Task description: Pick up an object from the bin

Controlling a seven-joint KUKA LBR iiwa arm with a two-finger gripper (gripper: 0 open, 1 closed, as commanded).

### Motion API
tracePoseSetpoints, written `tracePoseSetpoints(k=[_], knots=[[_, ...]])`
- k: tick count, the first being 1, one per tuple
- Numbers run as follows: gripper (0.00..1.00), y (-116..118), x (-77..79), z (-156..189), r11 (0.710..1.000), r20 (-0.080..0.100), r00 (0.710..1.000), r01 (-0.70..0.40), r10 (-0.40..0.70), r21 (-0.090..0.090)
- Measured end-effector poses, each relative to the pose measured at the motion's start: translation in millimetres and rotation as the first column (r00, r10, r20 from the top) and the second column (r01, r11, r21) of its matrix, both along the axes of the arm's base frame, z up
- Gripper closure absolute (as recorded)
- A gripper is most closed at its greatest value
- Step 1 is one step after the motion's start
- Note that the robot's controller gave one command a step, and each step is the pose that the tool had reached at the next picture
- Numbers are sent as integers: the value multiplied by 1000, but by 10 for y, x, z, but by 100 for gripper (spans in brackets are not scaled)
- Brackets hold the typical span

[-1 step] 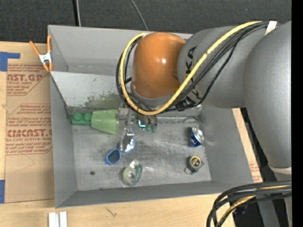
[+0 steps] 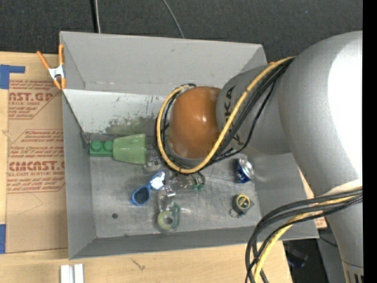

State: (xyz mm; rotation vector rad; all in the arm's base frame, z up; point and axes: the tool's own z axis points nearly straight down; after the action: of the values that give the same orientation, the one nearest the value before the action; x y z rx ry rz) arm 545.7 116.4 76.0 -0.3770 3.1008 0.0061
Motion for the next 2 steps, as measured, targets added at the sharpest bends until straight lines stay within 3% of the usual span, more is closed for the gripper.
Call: tracePoseSetpoints(k=[1, 2], knots=[[0, 198, 130, 249, 999, -15, 999, -49, 49, -5], [0, -123, 104, 381, 999, -16, 999, 52, -52, -5]])
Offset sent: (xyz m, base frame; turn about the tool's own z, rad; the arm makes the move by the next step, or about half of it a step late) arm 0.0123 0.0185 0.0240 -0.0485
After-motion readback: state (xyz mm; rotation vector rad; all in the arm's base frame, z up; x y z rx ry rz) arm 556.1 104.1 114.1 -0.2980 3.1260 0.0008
